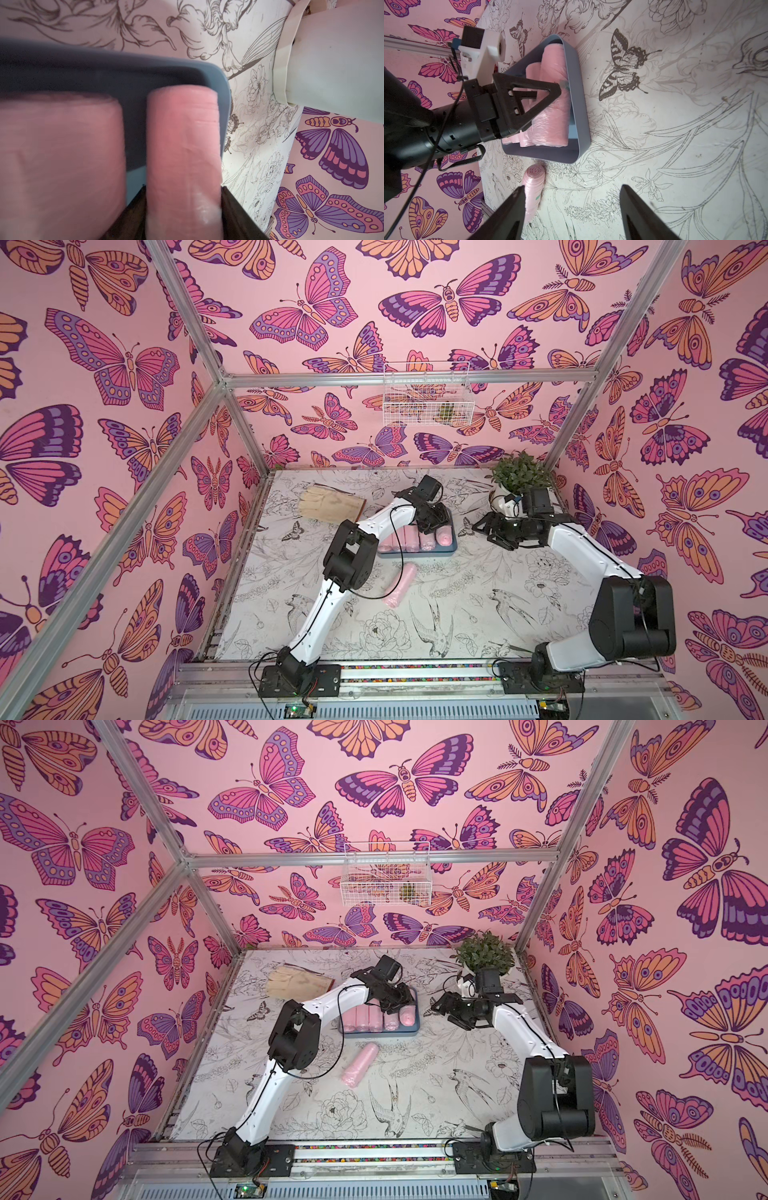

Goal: Put the roll of trash bags into the storage box
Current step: Place the roll of trash bags in the storage box.

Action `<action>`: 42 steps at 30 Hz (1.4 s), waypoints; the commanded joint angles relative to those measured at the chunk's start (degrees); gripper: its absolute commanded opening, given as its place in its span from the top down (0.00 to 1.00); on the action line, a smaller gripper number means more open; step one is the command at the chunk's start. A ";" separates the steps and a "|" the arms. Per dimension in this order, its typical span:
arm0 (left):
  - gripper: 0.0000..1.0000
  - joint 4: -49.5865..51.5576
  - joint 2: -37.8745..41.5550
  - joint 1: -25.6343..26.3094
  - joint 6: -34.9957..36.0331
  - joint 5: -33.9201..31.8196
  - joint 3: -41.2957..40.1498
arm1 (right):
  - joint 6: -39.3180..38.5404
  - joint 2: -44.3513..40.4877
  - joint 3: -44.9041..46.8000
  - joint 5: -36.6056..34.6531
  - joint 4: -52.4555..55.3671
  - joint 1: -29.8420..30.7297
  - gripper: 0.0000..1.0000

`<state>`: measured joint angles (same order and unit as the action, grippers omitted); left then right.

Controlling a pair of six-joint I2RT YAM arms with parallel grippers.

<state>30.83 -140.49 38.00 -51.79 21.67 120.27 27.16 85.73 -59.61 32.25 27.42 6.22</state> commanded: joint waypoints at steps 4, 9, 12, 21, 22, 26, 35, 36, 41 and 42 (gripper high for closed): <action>0.43 -0.95 -0.85 0.67 -0.68 0.68 1.72 | -0.54 -1.45 0.64 0.33 0.49 -0.68 0.25; 0.41 -0.93 -0.36 0.86 -0.17 0.61 1.47 | -0.74 -1.53 0.73 0.29 0.71 -0.86 0.25; 0.40 -0.97 0.71 0.85 0.31 0.26 0.83 | -0.75 -1.62 0.73 0.36 0.71 -0.94 0.25; 0.37 -0.95 5.21 0.85 2.96 -1.75 -1.51 | -0.86 -1.18 0.55 0.35 0.71 -1.02 0.25; 0.37 -0.88 5.35 0.87 3.17 -1.60 -1.53 | -0.83 -1.18 0.47 0.41 0.69 -1.03 0.25; 0.37 -0.90 6.03 0.86 3.28 -1.29 -1.86 | -0.93 -1.18 0.14 0.27 0.97 -1.02 0.25; 0.35 -0.86 10.75 0.26 6.48 -2.92 -4.96 | -1.54 -0.96 -0.50 -0.61 2.53 -1.08 0.25; 0.35 -0.86 11.90 0.08 7.42 -3.27 -6.26 | -1.51 -0.83 -0.46 -0.60 2.55 -1.11 0.24; 0.33 -0.86 19.27 -1.44 11.01 -6.29 -14.90 | -1.24 -0.92 0.40 -0.87 2.13 -0.98 0.24; 0.33 -0.86 20.55 -1.79 11.43 -6.65 -16.52 | -1.10 -0.92 0.48 -0.81 1.89 -1.03 0.24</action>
<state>29.80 -124.31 37.58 -43.81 17.67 107.07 26.74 85.52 -59.24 32.05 28.49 5.61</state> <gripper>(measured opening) 0.667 0.756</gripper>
